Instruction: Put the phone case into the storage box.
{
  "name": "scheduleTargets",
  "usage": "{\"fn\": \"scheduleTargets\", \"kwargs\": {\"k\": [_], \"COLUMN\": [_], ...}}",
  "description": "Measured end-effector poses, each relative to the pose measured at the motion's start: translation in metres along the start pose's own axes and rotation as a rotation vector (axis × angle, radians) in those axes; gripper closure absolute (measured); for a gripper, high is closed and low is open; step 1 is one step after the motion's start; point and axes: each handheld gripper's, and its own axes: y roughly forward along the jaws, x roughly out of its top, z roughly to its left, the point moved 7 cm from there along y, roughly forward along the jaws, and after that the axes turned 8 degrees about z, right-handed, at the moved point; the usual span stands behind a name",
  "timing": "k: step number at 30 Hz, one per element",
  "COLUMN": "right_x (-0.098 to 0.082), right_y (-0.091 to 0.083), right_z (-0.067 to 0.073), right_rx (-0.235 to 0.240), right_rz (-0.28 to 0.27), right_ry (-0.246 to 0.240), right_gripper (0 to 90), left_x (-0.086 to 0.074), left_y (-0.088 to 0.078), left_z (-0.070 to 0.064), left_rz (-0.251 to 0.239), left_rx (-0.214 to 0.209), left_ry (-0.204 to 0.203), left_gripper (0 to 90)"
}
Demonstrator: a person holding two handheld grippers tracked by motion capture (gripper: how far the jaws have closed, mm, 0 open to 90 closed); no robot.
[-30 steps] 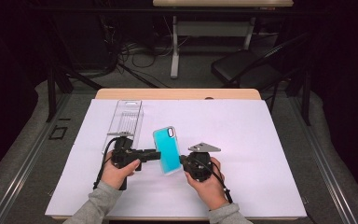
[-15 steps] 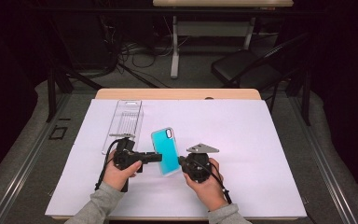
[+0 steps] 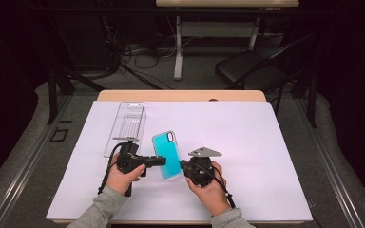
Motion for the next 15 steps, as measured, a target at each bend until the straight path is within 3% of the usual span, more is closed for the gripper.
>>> {"fn": "scheduleTargets", "kwargs": {"k": [15], "right_x": [-0.0014], "right_y": [0.0001], "right_z": [0.0050], "right_rx": [0.011], "right_rz": [0.007], "right_ry": [-0.007], "right_gripper": [88.1], "left_x": [-0.0013], "left_y": [0.0023], "left_z": [0.0012], "left_rz": [0.005], "left_rx": [0.006], "left_ry": [-0.011], "left_gripper": [77.4]}}
